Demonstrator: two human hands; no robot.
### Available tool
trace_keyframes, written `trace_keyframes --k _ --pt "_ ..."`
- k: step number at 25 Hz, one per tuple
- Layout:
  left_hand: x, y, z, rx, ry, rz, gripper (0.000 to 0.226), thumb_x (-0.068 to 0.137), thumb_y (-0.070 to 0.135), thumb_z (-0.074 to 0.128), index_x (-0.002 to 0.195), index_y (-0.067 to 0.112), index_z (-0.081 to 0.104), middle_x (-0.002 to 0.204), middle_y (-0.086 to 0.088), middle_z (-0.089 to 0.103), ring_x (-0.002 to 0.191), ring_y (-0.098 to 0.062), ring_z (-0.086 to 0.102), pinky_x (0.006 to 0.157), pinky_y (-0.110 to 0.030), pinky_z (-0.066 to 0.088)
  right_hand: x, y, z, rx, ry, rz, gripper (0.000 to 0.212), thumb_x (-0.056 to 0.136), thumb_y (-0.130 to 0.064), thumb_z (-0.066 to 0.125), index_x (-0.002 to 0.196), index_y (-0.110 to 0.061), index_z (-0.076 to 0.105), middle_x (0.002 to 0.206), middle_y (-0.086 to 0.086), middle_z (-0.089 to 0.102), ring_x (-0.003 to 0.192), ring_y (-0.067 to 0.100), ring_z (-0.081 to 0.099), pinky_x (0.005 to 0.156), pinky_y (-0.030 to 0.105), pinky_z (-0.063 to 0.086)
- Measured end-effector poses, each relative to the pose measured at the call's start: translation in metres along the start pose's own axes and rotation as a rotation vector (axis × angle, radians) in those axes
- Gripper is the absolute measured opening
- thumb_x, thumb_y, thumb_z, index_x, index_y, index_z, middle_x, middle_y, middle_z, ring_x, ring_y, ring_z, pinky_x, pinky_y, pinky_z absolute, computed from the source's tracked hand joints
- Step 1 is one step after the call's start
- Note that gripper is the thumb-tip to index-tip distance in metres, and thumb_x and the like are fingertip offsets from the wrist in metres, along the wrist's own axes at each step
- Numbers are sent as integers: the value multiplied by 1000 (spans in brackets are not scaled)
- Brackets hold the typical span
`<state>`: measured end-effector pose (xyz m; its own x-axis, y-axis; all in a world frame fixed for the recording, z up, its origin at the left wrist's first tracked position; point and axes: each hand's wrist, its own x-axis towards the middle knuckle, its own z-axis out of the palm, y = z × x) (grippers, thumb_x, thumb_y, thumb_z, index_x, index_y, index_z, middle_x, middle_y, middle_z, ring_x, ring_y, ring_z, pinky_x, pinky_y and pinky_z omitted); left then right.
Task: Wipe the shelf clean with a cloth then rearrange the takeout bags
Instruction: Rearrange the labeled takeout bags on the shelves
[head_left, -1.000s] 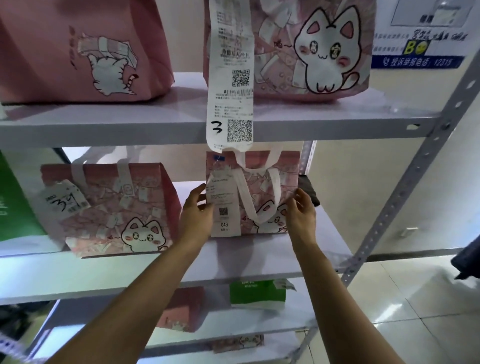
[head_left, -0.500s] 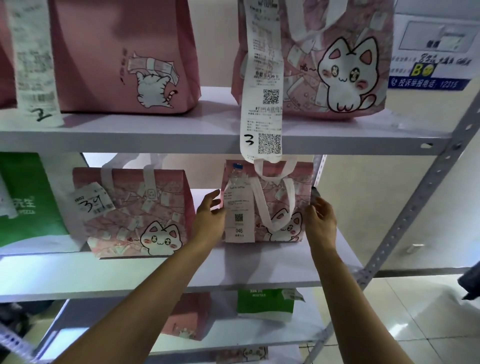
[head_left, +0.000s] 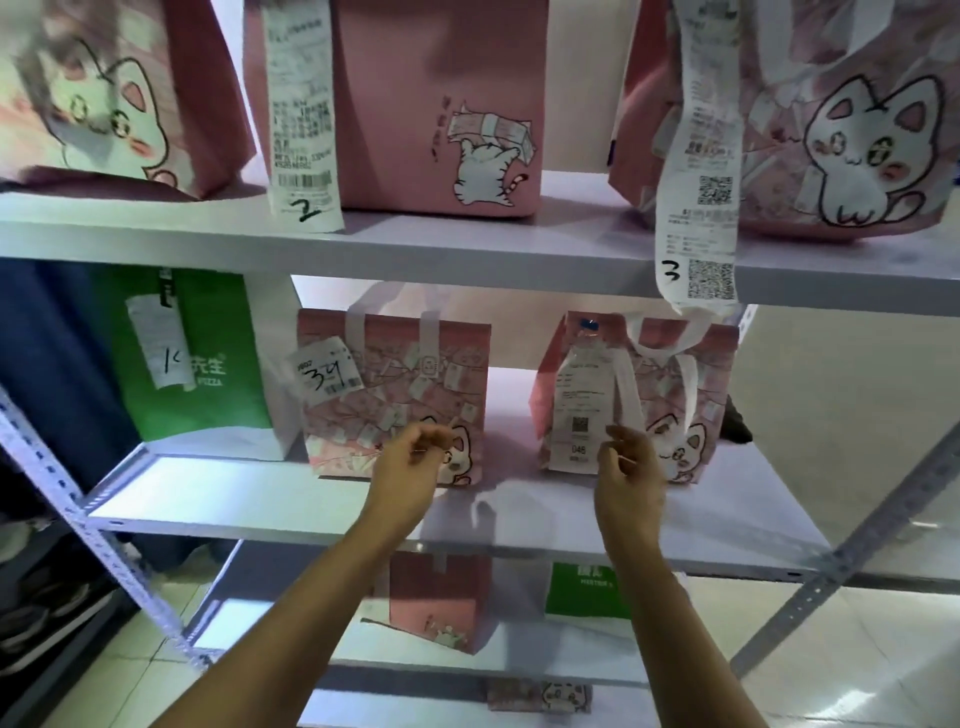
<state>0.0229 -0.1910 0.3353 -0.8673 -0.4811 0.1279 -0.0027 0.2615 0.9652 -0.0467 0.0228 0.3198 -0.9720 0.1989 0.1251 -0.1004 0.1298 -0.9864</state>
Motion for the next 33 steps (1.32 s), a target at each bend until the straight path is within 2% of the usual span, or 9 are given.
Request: trace_keyframes --k 4,6,10,16,19,22,25,28,33 --pt "1 -37 -58 17 287 -71 22 94 5 54 114 14 59 110 -1 64 96 -14 60 89 -30 46 -31 6 47 -62 -156 -20 23 100 -11 55 118 -24 61 106 -5 67 100 16 64 74 20 47" --pt "5 -50 -79 24 353 -108 34 93 7 53 127 12 52 124 -3 57 106 -19 56 91 -31 43 -44 8 65 -103 -253 -5 31 100 -15 58 128 -26 58 114 -7 66 105 15 64 82 23 47" --pt "19 -64 -99 43 285 -159 47 96 10 52 142 13 42 138 -7 51 118 -26 54 102 -40 44 -59 5 91 -174 -391 37 49 98 -24 62 144 -30 45 127 -8 60 117 14 59 96 30 44" --pt "25 -69 -101 2 176 -184 53 94 9 51 146 13 38 133 -3 51 96 -14 58 91 -35 47 -60 1 104 -214 -427 30 35 95 -28 64 121 -45 49 120 -19 63 114 12 61 99 36 48" --pt "39 -80 -110 7 225 -212 58 91 15 53 147 16 35 141 -8 50 117 -30 56 103 -49 46 -61 0 107 -196 -423 40 34 96 -26 65 123 -41 51 118 -22 62 114 10 60 101 37 47" --pt "42 -77 -112 -12 167 -203 49 94 3 49 141 12 42 128 -6 57 115 -27 57 98 -39 47 -63 0 111 -198 -410 36 46 95 -30 66 137 -36 50 130 -18 62 120 10 59 109 42 46" --pt "44 -74 -105 -30 106 -182 47 95 0 47 141 11 43 120 -2 57 92 -10 57 78 -22 45 -55 -3 113 -196 -371 73 61 94 -35 67 149 -30 40 136 -11 57 125 13 56 112 43 44" --pt "51 -73 -95 -25 59 -161 50 95 3 49 142 15 42 116 0 60 84 -3 55 71 -19 45 -40 -1 108 -162 -347 122 62 92 -29 69 148 -28 42 136 -8 60 124 15 58 113 45 43" --pt "64 -78 -92 -20 10 -132 38 92 2 48 103 39 50 88 15 55 84 -21 52 70 -27 45 -23 0 107 -119 -352 159 68 81 -36 71 143 -30 47 127 -3 67 118 24 63 106 54 49"
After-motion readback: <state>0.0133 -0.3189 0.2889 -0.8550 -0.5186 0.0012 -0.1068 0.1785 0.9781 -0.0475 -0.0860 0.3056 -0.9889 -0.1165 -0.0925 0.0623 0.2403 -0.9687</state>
